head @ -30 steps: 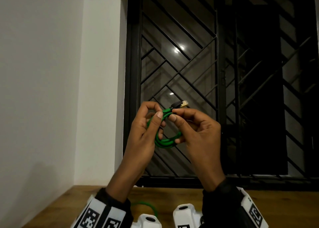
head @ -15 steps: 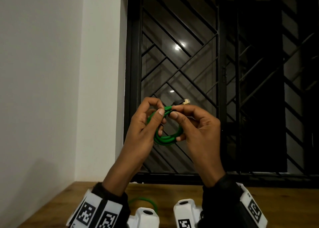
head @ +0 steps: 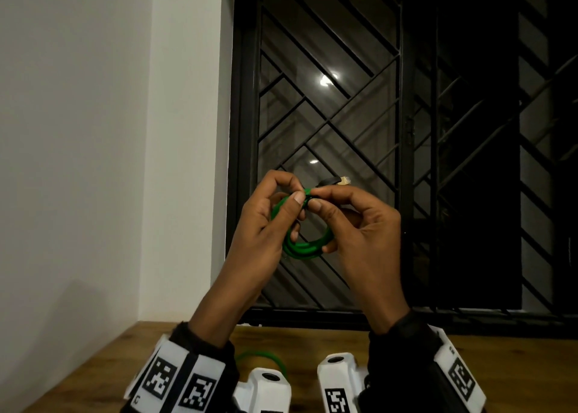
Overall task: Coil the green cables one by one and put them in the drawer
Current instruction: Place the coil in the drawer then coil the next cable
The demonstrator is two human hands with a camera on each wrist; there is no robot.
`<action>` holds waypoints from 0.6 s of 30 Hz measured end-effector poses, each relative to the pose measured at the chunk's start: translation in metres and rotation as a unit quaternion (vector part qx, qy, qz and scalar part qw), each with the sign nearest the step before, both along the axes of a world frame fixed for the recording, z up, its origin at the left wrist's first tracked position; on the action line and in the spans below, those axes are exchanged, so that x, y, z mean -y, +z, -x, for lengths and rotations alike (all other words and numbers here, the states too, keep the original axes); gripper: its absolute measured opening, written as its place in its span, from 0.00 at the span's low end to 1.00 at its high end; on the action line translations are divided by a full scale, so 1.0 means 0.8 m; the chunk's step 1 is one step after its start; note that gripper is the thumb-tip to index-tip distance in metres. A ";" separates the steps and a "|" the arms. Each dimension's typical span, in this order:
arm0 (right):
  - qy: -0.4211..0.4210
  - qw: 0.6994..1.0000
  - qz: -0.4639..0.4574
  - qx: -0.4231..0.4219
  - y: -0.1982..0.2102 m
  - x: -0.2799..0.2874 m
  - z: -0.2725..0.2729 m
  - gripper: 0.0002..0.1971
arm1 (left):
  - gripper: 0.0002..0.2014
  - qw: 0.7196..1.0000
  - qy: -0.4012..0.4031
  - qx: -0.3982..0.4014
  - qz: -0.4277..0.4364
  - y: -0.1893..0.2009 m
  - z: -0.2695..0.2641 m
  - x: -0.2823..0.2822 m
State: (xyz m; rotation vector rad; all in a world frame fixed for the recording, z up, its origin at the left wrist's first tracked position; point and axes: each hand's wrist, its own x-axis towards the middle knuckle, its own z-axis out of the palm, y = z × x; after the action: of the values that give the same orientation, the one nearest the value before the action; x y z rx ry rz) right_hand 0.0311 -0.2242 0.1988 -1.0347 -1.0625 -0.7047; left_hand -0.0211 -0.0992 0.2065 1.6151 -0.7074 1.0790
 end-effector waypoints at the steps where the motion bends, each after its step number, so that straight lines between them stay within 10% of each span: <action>1: 0.004 1.000 -0.001 -0.002 0.000 0.000 0.001 0.08 | 0.08 1.000 -0.001 -0.002 0.000 0.000 0.001 0.000; 18: 0.004 1.000 -0.019 0.003 -0.004 -0.003 0.006 0.08 | 0.04 1.000 0.018 -0.005 -0.009 0.000 0.003 -0.001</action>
State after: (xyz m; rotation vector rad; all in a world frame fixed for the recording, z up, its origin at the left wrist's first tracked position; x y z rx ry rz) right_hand 0.0262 -0.2216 0.1953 -0.9958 -1.0549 -0.7188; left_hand -0.0232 -0.0983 0.2067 1.6530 -0.6869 1.0924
